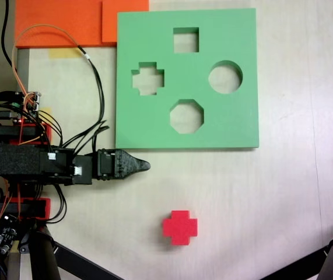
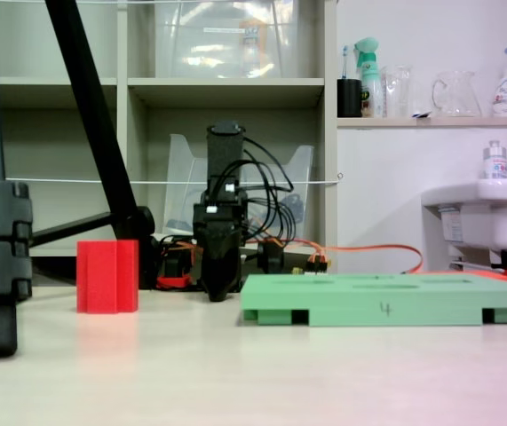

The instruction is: Put the cross columnar block into the corresponding hole

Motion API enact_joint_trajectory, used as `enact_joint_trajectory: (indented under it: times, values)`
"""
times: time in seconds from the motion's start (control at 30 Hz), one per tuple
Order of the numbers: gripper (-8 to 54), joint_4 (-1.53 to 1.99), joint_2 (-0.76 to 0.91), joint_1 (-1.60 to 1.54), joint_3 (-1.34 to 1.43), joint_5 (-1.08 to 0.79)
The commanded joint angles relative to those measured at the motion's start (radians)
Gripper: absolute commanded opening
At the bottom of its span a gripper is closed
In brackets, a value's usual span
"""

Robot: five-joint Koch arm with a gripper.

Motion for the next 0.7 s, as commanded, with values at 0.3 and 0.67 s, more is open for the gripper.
enact_joint_trajectory:
  times: [0.3, 0.67]
  values:
    - [33.8, 0.040, 0.077, -0.008, 0.075, 0.006]
    - [34.0, 0.015, 0.077, 0.017, 0.071, 0.476]
